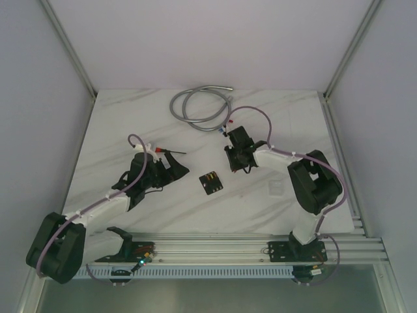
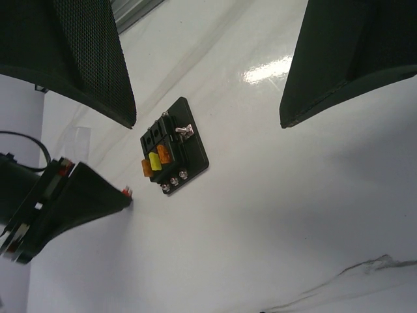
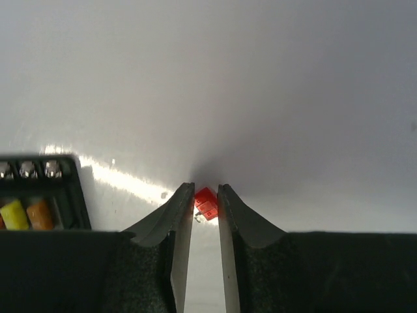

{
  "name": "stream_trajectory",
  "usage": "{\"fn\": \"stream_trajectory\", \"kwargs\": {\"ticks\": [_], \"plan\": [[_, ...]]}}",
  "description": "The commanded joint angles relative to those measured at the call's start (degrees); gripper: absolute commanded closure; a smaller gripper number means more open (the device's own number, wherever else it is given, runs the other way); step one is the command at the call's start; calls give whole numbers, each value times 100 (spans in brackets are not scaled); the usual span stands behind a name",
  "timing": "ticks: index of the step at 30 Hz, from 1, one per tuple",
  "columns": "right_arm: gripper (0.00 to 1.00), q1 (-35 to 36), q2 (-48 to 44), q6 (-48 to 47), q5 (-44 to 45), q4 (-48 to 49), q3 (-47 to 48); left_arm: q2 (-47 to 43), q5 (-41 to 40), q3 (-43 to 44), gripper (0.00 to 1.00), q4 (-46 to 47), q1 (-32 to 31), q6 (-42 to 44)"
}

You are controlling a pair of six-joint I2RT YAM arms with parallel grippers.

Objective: Snap on the fuse box
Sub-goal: Move the fuse to the center of the board, then pick up the fuse from the center of the board.

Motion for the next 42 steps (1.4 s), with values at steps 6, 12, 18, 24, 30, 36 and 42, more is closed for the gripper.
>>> {"fn": "stream_trajectory", "kwargs": {"ticks": [6,12,18,24,30,36,42], "plan": [[64,187,-313,410,620,-1066,-551,-364,163,-168,0,32,31,-84],[62,181,-413,588,825,-1261,-638,-437,178,-199,0,2,29,-84],[57,185,-503,656,510,-1295,-474,-434,172,-198,0,3,30,-78],[55,153,-197,515,341,-1526,-94,-438,171,-193,0,-5,30,-51],[56,107,2,392,288,-1687,114,-393,181,-174,0,-5,30,-29],[59,56,208,299,224,-1770,293,-337,204,-151,0,-5,30,-6],[62,40,363,265,214,-1821,401,-296,208,-132,0,-5,30,2]]}}
